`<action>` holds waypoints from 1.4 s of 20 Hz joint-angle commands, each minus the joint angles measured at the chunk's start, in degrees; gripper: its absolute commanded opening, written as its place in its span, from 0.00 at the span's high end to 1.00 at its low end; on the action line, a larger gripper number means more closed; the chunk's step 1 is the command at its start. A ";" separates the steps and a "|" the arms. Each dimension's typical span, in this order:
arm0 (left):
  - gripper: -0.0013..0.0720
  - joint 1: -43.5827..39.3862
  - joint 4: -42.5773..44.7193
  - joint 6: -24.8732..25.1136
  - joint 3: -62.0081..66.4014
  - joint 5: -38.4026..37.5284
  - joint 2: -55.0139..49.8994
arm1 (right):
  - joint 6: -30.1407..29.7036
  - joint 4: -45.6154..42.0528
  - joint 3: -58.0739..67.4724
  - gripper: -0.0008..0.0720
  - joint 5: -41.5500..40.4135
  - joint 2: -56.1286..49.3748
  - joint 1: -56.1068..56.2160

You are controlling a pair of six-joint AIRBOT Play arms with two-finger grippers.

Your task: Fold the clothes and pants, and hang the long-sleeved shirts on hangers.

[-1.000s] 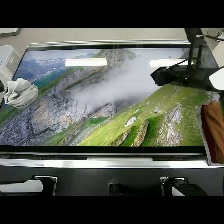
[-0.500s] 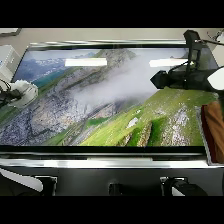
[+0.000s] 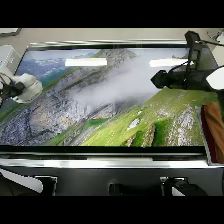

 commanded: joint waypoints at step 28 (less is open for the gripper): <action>0.15 -58.23 -13.40 -7.87 1.03 -34.27 15.04 | 16.87 -9.84 0.13 0.24 16.26 14.73 -0.02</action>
